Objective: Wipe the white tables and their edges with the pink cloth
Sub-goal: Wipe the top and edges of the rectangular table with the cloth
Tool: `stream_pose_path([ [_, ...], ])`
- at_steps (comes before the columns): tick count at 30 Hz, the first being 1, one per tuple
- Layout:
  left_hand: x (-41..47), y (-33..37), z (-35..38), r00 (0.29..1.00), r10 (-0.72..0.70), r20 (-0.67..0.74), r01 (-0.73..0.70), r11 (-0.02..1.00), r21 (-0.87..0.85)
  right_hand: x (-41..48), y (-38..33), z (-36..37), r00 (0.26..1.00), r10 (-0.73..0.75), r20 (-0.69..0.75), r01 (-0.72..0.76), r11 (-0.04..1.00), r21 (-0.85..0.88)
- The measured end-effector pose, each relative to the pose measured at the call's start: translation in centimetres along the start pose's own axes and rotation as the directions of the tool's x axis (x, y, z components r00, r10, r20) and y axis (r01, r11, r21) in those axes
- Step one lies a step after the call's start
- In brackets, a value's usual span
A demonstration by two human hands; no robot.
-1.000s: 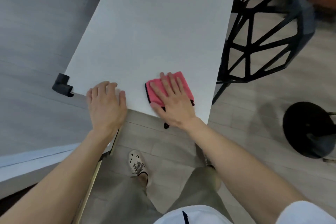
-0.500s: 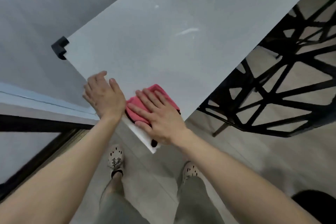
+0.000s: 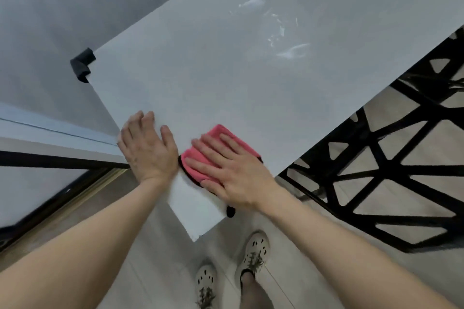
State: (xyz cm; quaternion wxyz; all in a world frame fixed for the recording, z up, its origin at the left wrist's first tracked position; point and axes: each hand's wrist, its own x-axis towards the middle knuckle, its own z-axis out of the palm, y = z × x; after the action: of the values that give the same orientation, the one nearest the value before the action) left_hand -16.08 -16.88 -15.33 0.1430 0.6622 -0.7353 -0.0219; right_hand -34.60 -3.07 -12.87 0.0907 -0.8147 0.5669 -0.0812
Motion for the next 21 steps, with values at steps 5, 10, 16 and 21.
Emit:
stream_pose_path([
  [5, -0.1, 0.1, 0.2, 1.000, 0.006, -0.006, -0.006, 1.000, 0.003, 2.5, 17.9, -5.0, 0.745, 0.654, -0.132, -0.663, 0.747, -0.048],
  [10, -0.3, 0.4, 0.0, 0.999, 0.022, -0.033, -0.023, 0.999, -0.043, 7.0, 7.1, -1.9, 0.864, 0.480, -0.154, -0.493, 0.868, -0.057],
  [16, -0.4, 0.8, -0.4, 0.998, -0.011, -0.055, 0.004, 0.991, -0.131, 4.4, 9.5, -3.5, 0.994, 0.077, 0.074, -0.071, 0.994, -0.087],
  [21, -0.1, 0.6, -0.8, 0.999, -0.043, -0.029, 0.035, 0.973, -0.228, 10.5, 12.1, -3.4, 0.618, 0.745, -0.251, -0.773, 0.634, -0.021],
])
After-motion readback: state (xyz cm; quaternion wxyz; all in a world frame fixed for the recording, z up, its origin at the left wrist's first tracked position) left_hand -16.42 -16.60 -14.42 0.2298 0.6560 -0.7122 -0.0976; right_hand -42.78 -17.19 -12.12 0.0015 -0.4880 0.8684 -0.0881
